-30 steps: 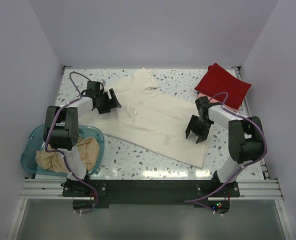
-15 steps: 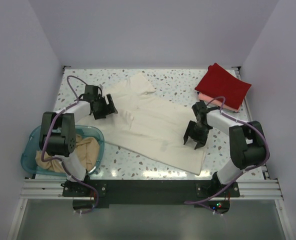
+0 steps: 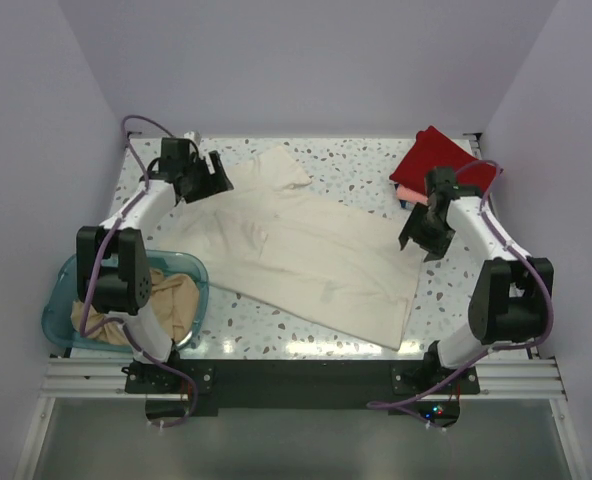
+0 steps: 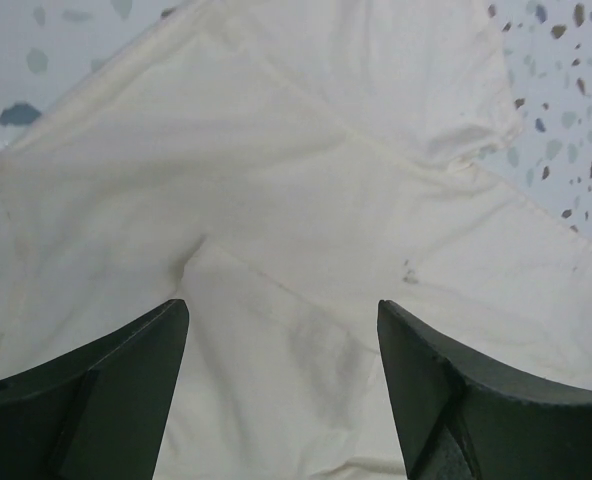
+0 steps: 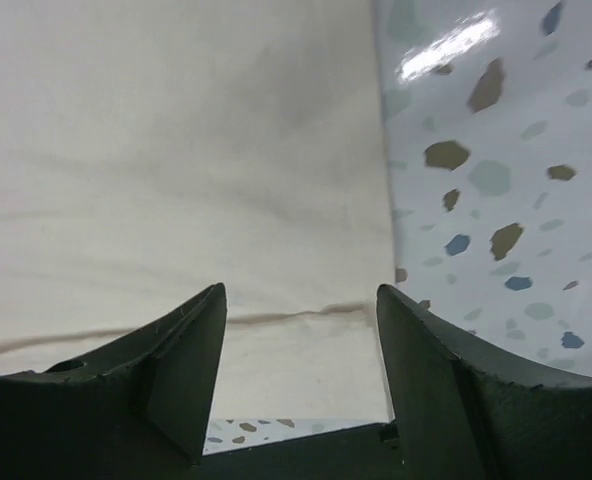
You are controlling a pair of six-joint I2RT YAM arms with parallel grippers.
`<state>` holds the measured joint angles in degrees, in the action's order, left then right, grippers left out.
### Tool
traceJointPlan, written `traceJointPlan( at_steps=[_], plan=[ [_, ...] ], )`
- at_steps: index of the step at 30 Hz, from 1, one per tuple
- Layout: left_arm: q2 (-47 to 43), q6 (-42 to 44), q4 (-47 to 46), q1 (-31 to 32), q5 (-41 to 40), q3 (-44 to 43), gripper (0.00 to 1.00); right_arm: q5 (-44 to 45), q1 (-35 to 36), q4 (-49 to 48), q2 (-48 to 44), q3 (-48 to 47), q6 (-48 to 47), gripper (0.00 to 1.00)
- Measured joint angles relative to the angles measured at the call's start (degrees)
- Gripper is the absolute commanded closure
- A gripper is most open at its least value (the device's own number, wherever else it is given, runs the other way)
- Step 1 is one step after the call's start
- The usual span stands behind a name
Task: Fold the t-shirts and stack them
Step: Fold the tshirt
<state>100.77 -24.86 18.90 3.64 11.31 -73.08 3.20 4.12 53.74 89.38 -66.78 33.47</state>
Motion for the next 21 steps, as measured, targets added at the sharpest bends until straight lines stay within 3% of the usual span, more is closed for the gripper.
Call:
traceJointPlan(
  at_steps=[6,21],
  plan=[
    [4.2,-0.1,-2.3,1.4,0.9,-8.2,0.19,4.0,-7.3,-4.3,4.0,-2.7,-4.8,0.41],
    [19.9,-4.4,-12.3,3.5,7.3,-20.9,0.21,6.3,-9.6,-19.1,14.8,-4.7,-7.2,0.51]
  ],
)
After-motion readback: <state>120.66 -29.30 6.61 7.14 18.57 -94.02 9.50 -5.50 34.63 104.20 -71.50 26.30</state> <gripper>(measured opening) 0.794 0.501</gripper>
